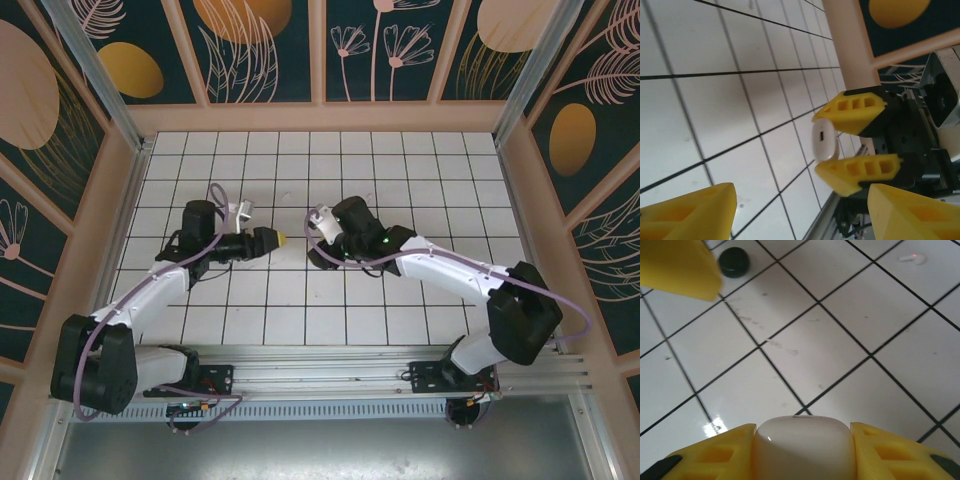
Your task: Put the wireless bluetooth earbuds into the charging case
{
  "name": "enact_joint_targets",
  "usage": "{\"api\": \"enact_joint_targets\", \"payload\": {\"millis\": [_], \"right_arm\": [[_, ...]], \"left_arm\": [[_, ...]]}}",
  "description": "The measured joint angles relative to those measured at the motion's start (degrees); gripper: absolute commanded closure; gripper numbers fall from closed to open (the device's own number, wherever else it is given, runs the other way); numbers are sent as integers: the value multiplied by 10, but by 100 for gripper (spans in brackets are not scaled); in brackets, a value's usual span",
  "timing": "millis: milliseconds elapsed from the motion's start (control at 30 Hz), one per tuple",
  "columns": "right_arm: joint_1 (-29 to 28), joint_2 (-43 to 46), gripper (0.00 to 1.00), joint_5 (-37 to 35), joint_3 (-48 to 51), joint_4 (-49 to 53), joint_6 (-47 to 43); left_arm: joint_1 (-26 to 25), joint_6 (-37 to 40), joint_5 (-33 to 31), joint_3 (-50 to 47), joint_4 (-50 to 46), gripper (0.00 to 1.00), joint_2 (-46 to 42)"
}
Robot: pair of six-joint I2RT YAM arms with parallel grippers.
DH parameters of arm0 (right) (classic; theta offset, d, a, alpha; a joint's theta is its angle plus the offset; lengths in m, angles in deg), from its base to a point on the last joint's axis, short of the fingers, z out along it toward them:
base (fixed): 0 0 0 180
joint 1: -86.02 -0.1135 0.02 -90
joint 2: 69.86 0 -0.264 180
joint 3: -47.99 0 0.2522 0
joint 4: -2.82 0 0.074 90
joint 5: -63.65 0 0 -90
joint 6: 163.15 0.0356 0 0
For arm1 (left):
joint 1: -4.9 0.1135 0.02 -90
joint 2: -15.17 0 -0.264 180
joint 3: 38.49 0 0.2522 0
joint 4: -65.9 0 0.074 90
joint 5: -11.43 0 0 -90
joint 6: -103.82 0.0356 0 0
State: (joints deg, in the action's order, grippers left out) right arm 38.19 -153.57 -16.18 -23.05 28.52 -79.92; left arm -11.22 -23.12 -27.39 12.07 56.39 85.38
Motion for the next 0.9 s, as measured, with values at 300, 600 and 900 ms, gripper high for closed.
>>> {"api": "enact_joint_targets", "payload": {"millis": [300, 600, 900], "right_arm": [[-32, 56, 64, 7, 38, -21, 0], [-41, 78, 64, -33, 56, 11, 0], [-41, 93, 65, -44, 81, 9, 2]], "left_arm": [[-103, -71, -13, -30, 79, 33, 21], [-143, -105, -10, -17, 121, 48, 70], [-156, -116, -17, -13, 123, 43, 90]]}}
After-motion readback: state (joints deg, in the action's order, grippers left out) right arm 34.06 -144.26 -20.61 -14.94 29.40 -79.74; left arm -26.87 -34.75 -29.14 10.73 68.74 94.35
